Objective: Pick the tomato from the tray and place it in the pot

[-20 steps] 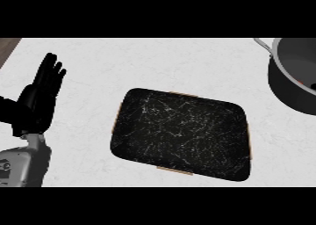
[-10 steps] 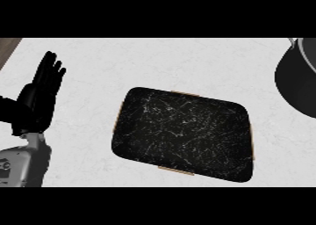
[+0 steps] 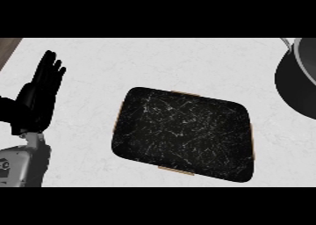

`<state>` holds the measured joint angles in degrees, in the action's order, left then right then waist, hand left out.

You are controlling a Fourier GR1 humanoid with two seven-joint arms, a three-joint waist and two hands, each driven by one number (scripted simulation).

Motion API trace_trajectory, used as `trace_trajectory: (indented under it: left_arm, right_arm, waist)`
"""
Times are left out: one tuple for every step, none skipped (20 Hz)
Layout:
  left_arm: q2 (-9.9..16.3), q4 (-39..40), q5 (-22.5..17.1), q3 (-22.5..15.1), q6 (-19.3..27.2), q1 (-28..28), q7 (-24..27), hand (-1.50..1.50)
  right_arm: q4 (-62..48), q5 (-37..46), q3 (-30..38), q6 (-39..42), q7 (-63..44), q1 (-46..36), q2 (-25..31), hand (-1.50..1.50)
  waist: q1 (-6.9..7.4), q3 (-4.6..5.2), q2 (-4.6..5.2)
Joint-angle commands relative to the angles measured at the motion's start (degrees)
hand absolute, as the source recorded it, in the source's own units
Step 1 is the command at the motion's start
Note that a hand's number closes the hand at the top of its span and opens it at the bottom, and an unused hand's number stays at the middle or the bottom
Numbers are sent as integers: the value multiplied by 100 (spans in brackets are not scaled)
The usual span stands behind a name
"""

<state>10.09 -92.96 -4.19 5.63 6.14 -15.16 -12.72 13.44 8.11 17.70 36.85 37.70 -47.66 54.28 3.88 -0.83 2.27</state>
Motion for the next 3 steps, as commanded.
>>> trace_trajectory:
  left_arm:
    - [38, 4, -39, 24, -85, 127, 68, 0]
    - [28, 5, 16, -29, -40, 57, -51, 0]
    - [83, -26, -28, 12, -98, 28, -15, 0]
  right_arm:
    - [35, -42, -9, 1041, 763, 185, 190, -150]
    - [-5, -110, 37, 1049, 616, 120, 182, -150]
    - [20, -75, -14, 983, 598, 189, 133, -150]
  waist:
    - [14, 0, 0]
    - [34, -9, 15]
    - [67, -14, 31]
